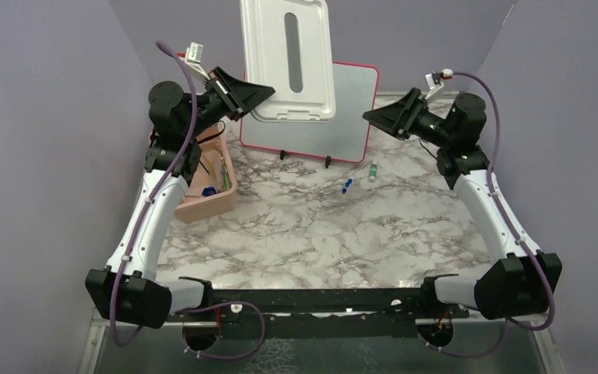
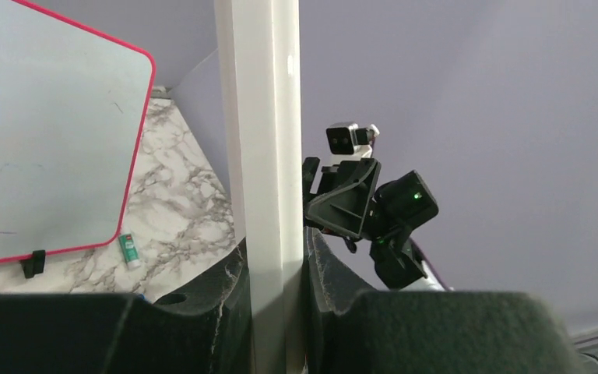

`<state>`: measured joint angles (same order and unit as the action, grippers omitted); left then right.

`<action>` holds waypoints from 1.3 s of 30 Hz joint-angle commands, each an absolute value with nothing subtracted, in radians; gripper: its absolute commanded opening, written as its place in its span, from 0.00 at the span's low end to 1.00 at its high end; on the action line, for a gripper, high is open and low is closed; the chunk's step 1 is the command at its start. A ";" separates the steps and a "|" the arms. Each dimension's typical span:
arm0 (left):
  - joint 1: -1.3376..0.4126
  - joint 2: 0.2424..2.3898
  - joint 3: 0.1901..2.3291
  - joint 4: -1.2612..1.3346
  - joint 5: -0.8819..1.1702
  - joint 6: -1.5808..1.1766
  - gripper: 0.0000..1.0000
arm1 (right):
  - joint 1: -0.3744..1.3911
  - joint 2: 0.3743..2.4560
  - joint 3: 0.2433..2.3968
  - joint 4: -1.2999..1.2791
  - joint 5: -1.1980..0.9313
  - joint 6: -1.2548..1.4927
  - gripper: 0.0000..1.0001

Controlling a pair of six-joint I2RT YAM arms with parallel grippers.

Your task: Organize the chemistry lab equipment

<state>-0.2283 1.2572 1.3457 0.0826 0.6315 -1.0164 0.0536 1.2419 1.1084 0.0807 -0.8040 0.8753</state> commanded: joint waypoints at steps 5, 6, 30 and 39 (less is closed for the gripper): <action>-0.041 1.224 1.260 0.366 0.847 -1.324 0.00 | 0.216 1.438 1.280 0.369 -0.796 1.039 0.74; -0.026 1.225 1.253 0.379 0.855 -1.337 0.00 | 0.234 1.483 1.313 0.397 -0.815 1.067 0.74; 0.261 1.196 1.071 0.574 1.003 -1.539 0.00 | 0.481 1.846 1.504 0.769 -0.870 1.397 0.68; 0.322 1.133 0.950 0.575 1.010 -1.532 0.14 | 0.539 1.888 1.471 0.786 -0.881 1.417 0.24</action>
<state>0.2890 1.1786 1.0142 0.5262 1.0035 -1.5536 0.5011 1.8709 1.4815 0.7105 -0.8417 1.3918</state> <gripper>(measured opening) 0.240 0.332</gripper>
